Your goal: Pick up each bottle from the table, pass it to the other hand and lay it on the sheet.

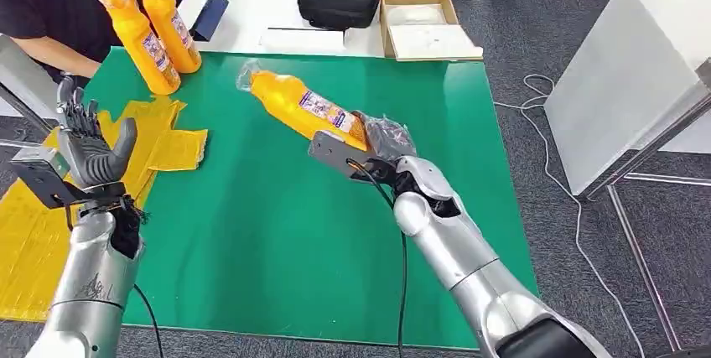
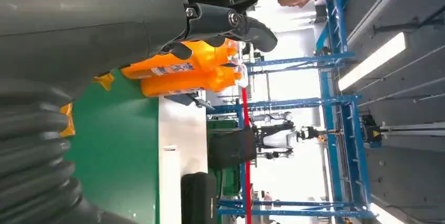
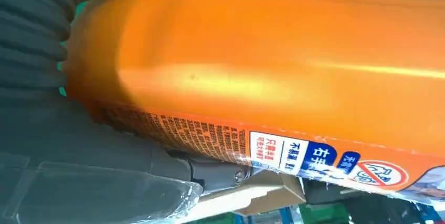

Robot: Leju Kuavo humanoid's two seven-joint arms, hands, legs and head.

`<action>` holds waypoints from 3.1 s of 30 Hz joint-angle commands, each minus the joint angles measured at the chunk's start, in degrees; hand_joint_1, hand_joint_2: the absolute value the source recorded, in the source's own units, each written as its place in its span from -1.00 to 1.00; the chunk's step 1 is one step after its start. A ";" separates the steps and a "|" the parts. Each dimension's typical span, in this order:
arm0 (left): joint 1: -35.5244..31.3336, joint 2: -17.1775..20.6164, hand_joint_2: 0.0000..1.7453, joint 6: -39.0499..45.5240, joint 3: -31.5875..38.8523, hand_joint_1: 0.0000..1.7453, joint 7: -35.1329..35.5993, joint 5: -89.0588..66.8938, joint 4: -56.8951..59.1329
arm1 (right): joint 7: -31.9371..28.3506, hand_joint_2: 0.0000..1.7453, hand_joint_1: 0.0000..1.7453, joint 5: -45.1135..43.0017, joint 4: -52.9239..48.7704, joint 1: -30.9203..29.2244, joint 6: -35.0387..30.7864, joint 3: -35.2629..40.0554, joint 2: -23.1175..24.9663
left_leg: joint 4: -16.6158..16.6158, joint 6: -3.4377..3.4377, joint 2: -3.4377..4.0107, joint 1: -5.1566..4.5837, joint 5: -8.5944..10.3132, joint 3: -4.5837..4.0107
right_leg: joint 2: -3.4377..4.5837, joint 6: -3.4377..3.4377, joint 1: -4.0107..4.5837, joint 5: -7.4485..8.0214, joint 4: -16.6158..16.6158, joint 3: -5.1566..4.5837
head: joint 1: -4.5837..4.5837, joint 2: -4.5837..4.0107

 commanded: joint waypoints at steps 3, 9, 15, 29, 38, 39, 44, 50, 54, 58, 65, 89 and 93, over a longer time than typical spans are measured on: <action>-3.07 -2.85 1.00 -15.71 -1.43 -1.00 5.50 14.59 8.59 | -1.19 1.00 1.00 1.20 -3.09 -2.51 1.84 -0.25 3.49 | 0.02 0.03 -0.08 -0.04 -0.03 0.05 | -0.15 -0.08 -0.02 -0.08 0.05 0.07 | 0.00 0.00; -0.78 -4.62 1.00 -26.24 -7.30 -1.00 15.25 30.55 6.27 | 0.04 1.00 1.00 2.63 -5.06 -0.90 2.75 3.89 5.97 | -0.03 0.03 -0.10 -0.05 -0.02 0.06 | -0.15 -0.06 -0.03 -0.07 -0.01 0.03 | 0.00 0.00; -0.71 -4.49 1.00 -26.06 -7.56 -1.00 15.42 30.84 5.84 | 0.02 1.00 1.00 2.61 -5.10 -0.88 2.69 3.95 5.74 | 0.00 0.04 -0.11 -0.03 -0.05 0.05 | -0.19 -0.08 0.01 -0.10 0.00 0.12 | 0.00 0.00; -0.89 -5.16 1.00 -29.05 -10.51 -1.00 18.59 34.23 4.92 | 0.12 1.00 1.00 3.01 -5.34 -0.97 3.14 4.88 6.47 | 0.02 0.04 -0.13 -0.03 -0.08 0.08 | -0.22 -0.12 0.02 -0.14 0.02 0.17 | 0.00 0.00; -4.65 -6.82 1.00 -27.28 -19.39 -1.00 19.64 37.96 5.90 | 0.53 1.00 1.00 2.76 -4.70 -1.14 4.68 6.15 7.56 | 0.06 0.04 -0.20 -0.01 -0.04 -0.02 | -0.28 -0.10 0.03 -0.11 0.03 0.10 | 0.00 0.00; -5.04 -7.12 1.00 -27.37 -20.03 -1.00 19.67 38.47 5.97 | 0.26 1.00 1.00 2.61 -3.63 -1.41 4.87 6.53 7.99 | 0.08 0.04 -0.25 -0.01 -0.04 -0.03 | -0.33 -0.11 0.05 -0.12 0.05 0.12 | 0.00 0.00; -4.75 -7.42 1.00 -26.54 -22.98 -1.00 19.68 39.76 2.79 | -1.46 1.00 1.00 2.00 1.52 -2.25 3.90 8.20 9.68 | 0.01 0.01 -0.12 -0.01 -0.04 -0.01 | -0.19 -0.08 0.03 -0.07 0.01 0.09 | -0.02 0.00; -4.34 -6.37 1.00 -24.49 -24.45 -1.00 18.88 41.58 0.47 | -2.74 1.00 1.00 0.02 4.18 -2.29 3.18 11.84 10.38 | 0.02 0.03 -0.01 0.01 -0.07 -0.01 | -0.07 -0.07 0.04 -0.05 -0.01 0.07 | 0.00 0.00; -4.32 -5.91 1.00 -24.29 -23.73 -1.00 18.28 42.45 0.31 | -2.87 1.00 1.00 -1.05 5.87 -1.96 2.80 13.68 10.38 | 0.03 0.04 -0.08 0.00 -0.09 0.09 | -0.17 -0.10 0.05 -0.11 0.00 0.19 | 0.02 0.00; -4.76 -6.28 1.00 -25.32 -22.80 -1.00 19.03 42.61 0.64 | -2.62 1.00 1.00 -3.33 8.25 -1.50 1.46 16.67 10.38 | -0.03 0.02 -0.04 0.02 -0.03 -0.02 | -0.09 -0.06 0.05 -0.02 -0.05 0.08 | 0.00 0.00; -6.40 -7.67 1.00 -25.92 -22.85 -1.00 18.50 41.48 2.95 | -2.42 1.00 1.00 -4.07 9.77 -0.86 -0.06 17.13 10.38 | -0.02 0.02 -0.17 0.01 0.00 -0.08 | -0.20 -0.04 0.05 -0.04 -0.05 0.03 | 0.00 0.00; -6.85 -8.28 1.00 -28.15 -20.43 1.00 17.74 39.94 5.66 | -2.51 1.00 1.00 -1.19 11.83 0.11 0.05 12.64 10.38 | 0.03 0.04 -0.33 0.04 -0.07 0.11 | -0.46 -0.12 0.10 -0.16 -0.06 0.08 | 0.00 0.00; -6.85 -8.28 1.00 -28.15 -20.43 1.00 17.74 39.94 5.66 | -2.51 1.00 1.00 -1.19 11.83 0.11 0.05 12.64 10.38 | 0.00 0.01 -0.21 0.02 -0.01 -0.06 | -0.29 -0.06 0.06 -0.06 -0.04 -0.25 | -0.02 0.00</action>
